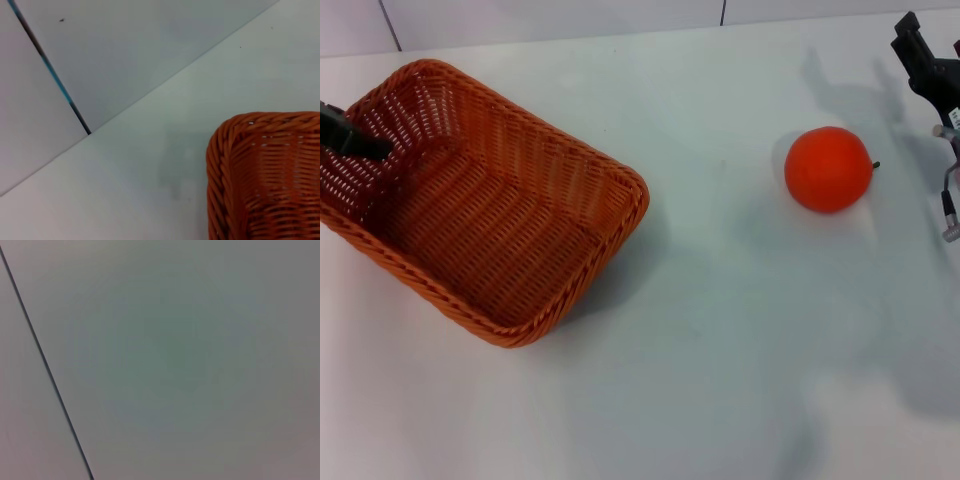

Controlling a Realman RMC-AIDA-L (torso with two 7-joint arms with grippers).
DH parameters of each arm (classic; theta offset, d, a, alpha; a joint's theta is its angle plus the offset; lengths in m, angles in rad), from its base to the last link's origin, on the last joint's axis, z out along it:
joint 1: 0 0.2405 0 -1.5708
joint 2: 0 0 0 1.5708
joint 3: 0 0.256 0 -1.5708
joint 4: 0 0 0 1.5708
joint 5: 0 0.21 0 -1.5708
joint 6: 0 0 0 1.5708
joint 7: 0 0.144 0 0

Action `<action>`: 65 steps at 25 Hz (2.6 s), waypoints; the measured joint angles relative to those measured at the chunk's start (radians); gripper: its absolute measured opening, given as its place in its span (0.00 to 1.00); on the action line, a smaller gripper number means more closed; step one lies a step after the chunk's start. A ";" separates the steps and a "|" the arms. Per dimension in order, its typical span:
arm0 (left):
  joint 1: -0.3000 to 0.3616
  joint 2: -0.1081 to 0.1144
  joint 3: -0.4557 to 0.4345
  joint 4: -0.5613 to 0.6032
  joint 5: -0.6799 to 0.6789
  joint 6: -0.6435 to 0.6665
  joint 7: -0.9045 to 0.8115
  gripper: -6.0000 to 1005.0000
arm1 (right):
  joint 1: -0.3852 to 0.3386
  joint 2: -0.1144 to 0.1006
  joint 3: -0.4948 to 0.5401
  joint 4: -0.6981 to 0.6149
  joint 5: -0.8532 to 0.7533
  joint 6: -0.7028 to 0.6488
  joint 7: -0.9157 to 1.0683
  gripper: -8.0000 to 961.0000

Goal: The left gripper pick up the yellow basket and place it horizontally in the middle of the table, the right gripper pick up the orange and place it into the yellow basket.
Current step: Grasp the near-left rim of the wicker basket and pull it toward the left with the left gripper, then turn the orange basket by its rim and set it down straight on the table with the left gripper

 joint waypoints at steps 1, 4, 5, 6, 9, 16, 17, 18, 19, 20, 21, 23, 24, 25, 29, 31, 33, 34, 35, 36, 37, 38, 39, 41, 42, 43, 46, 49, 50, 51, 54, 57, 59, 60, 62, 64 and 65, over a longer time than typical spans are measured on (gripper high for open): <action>0.000 0.000 0.000 0.000 0.000 -0.002 -0.001 0.79 | 0.001 0.000 0.000 0.001 0.000 0.002 0.000 0.97; -0.001 0.000 0.001 -0.001 0.001 -0.006 -0.007 0.79 | 0.004 0.000 -0.001 0.002 0.000 0.009 0.000 0.97; -0.001 0.000 0.002 -0.001 0.001 -0.005 -0.007 0.79 | 0.004 0.000 -0.001 0.003 0.000 0.010 0.000 0.97; -0.002 0.000 0.002 -0.001 0.001 -0.005 -0.007 0.76 | 0.005 0.000 -0.001 0.003 0.000 0.011 0.000 0.97; -0.002 0.002 0.002 -0.002 0.002 -0.003 -0.007 0.68 | 0.005 0.000 0.001 0.008 0.000 0.011 0.000 0.97; -0.011 0.010 0.004 -0.033 0.020 0.008 -0.009 0.38 | 0.001 -0.001 0.005 0.010 0.004 0.011 0.000 0.96; -0.013 0.012 0.004 -0.037 0.022 0.010 -0.010 0.36 | 0.001 -0.001 0.005 0.010 0.004 0.011 0.000 0.96; -0.014 0.012 0.004 -0.038 0.022 0.011 -0.010 0.34 | 0.002 -0.001 0.005 0.010 0.004 0.011 0.000 0.96; -0.014 0.012 0.003 -0.038 0.022 0.014 -0.010 0.32 | 0.002 -0.001 0.004 0.010 0.004 0.011 0.000 0.96; -0.014 0.012 0.000 -0.037 0.022 0.019 -0.010 0.30 | 0.003 -0.001 0.004 0.010 0.003 0.011 0.000 0.96; -0.014 0.012 -0.002 -0.036 0.021 0.025 -0.011 0.29 | 0.003 -0.001 0.003 0.010 0.003 0.011 0.000 0.96; -0.015 0.013 -0.007 -0.033 0.017 0.046 -0.027 0.25 | 0.004 -0.001 0.003 0.011 0.002 0.011 0.000 0.95; -0.015 0.014 -0.008 -0.032 0.015 0.050 -0.033 0.23 | 0.004 -0.002 0.002 0.011 0.001 0.011 0.000 0.95; -0.015 0.015 -0.010 -0.028 0.012 0.063 -0.046 0.22 | 0.003 -0.002 0.002 0.011 0.001 0.011 0.000 0.95; -0.011 0.022 -0.075 -0.003 -0.005 0.145 -0.082 0.21 | 0.000 -0.002 0.002 0.011 0.000 0.008 0.008 0.95; -0.008 0.022 -0.140 0.008 -0.009 0.191 -0.095 0.21 | -0.002 -0.002 0.001 0.011 0.000 0.009 0.012 0.95; -0.002 0.022 -0.214 0.016 -0.019 0.240 -0.103 0.21 | -0.002 -0.002 0.001 0.011 0.000 0.009 0.013 0.95; 0.002 0.021 -0.241 0.021 -0.029 0.258 -0.106 0.20 | -0.002 -0.002 0.001 0.010 0.001 0.009 0.014 0.94; 0.011 0.020 -0.279 0.030 -0.047 0.283 -0.112 0.20 | -0.001 -0.002 0.001 0.010 0.001 0.010 0.014 0.94; 0.022 0.019 -0.310 0.039 -0.067 0.303 -0.121 0.20 | 0.000 -0.002 0.001 0.010 0.000 0.011 0.014 0.94; 0.027 0.020 -0.318 0.043 -0.078 0.312 -0.128 0.19 | 0.002 -0.002 0.001 0.010 0.000 0.012 0.014 0.94; 0.039 0.021 -0.335 0.049 -0.097 0.327 -0.140 0.19 | 0.004 -0.002 0.001 0.010 0.000 0.012 0.014 0.94; 0.039 0.021 -0.335 0.049 -0.097 0.327 -0.140 0.18 | 0.006 -0.002 0.001 0.010 0.000 0.014 0.014 0.94; 0.082 0.025 -0.347 0.060 -0.155 0.349 -0.187 0.17 | 0.010 -0.002 0.001 0.010 0.000 0.018 0.014 0.94; 0.094 0.026 -0.347 0.063 -0.167 0.353 -0.201 0.17 | 0.012 -0.002 0.001 0.010 0.000 0.022 0.014 0.94; 0.104 0.026 -0.348 0.066 -0.176 0.355 -0.212 0.17 | 0.014 -0.002 0.001 0.010 0.000 0.026 0.014 0.94; 0.134 0.024 -0.351 0.074 -0.202 0.358 -0.241 0.17 | 0.020 -0.003 0.001 0.008 0.000 0.044 0.014 0.93; 0.157 0.022 -0.360 0.074 -0.245 0.384 -0.244 0.17 | 0.021 -0.003 0.000 0.008 0.000 0.056 0.014 0.93; 0.166 0.022 -0.363 0.073 -0.270 0.398 -0.244 0.17 | 0.021 -0.003 0.001 0.007 0.000 0.059 0.014 0.93; 0.169 0.022 -0.364 0.073 -0.279 0.402 -0.244 0.17 | 0.022 -0.003 0.002 0.007 0.000 0.061 0.014 0.93; 0.199 0.019 -0.369 0.069 -0.350 0.434 -0.245 0.17 | 0.023 -0.003 0.004 0.006 0.000 0.062 0.014 0.93; 0.221 0.009 -0.369 0.062 -0.382 0.445 -0.258 0.17 | 0.023 -0.003 0.005 0.005 0.000 0.063 0.014 0.93; 0.236 -0.007 -0.371 0.065 -0.388 0.436 -0.273 0.17 | 0.023 -0.003 0.005 0.004 0.002 0.063 0.014 0.92; 0.246 -0.021 -0.372 0.071 -0.391 0.425 -0.280 0.17 | 0.023 -0.003 0.005 0.004 0.002 0.064 0.014 0.92; 0.260 -0.041 -0.373 0.083 -0.398 0.407 -0.285 0.17 | 0.023 -0.003 0.006 0.004 0.002 0.068 0.014 0.92; 0.269 -0.056 -0.373 0.090 -0.402 0.396 -0.287 0.17 | 0.023 -0.003 0.006 0.003 0.002 0.072 0.014 0.92; 0.282 -0.081 -0.373 0.104 -0.407 0.363 -0.291 0.17 | 0.024 -0.003 0.006 0.003 0.002 0.076 0.013 0.92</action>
